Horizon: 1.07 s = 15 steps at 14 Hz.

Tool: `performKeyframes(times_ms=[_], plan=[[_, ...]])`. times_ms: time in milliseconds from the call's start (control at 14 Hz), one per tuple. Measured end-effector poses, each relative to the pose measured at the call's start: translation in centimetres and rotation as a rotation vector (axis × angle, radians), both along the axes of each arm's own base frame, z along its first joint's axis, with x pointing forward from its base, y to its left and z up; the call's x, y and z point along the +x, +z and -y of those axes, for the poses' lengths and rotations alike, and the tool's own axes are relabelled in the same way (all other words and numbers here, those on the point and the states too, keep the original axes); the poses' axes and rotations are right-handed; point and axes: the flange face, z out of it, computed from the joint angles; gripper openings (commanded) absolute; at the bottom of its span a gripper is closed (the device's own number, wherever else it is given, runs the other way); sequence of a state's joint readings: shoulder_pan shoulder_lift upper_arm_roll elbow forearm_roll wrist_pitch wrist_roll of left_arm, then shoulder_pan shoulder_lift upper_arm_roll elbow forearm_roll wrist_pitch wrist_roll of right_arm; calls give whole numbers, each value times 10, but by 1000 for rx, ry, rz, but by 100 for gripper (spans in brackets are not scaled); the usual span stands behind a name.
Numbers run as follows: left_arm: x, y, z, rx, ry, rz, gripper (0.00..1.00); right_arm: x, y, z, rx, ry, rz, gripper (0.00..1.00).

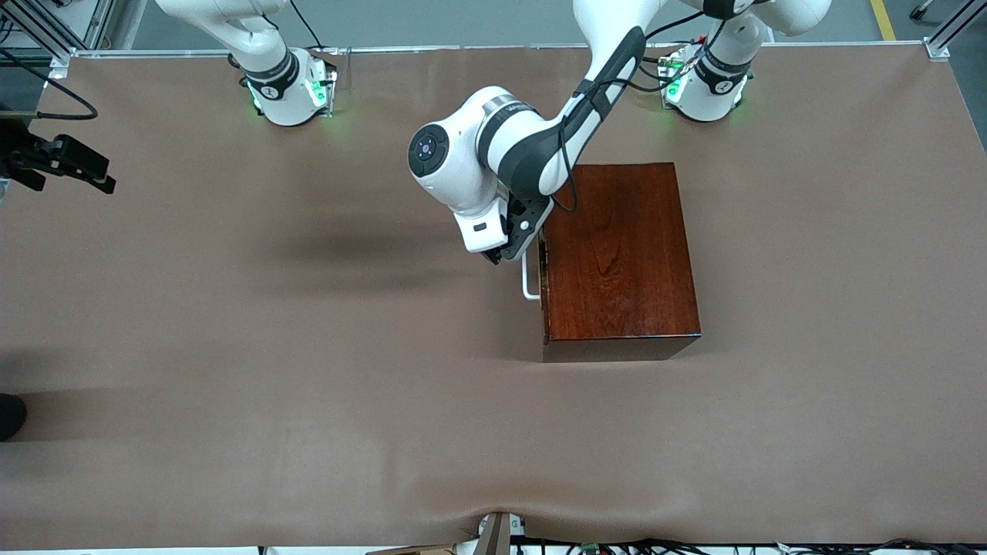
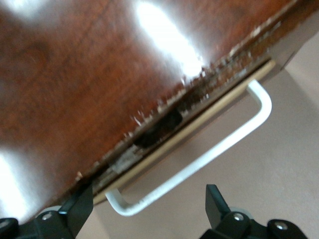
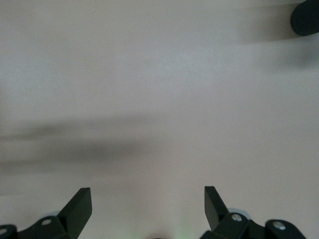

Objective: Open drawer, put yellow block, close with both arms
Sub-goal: 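Push the drawer shut into the box with the left gripper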

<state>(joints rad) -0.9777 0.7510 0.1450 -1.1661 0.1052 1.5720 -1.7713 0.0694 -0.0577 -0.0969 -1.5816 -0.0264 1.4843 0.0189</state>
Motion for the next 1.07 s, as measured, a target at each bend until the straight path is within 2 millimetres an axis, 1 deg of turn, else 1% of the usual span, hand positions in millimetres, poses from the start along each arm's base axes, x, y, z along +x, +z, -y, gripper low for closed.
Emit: performKeyframes(times_ms=[501,788,931,1075], plan=[[2,8,-1,-16,-1,7,100,0,0,0,0,-1,1,100],[5,26,5,-87,-6,32,100,0,1,0,0,-2,2,100],[4,26,6,-94,-5,24,100,0,1,0,0,-2,2,100],[1,19,7,-94,-13,15,100,0,1,0,0,-3,2,100]])
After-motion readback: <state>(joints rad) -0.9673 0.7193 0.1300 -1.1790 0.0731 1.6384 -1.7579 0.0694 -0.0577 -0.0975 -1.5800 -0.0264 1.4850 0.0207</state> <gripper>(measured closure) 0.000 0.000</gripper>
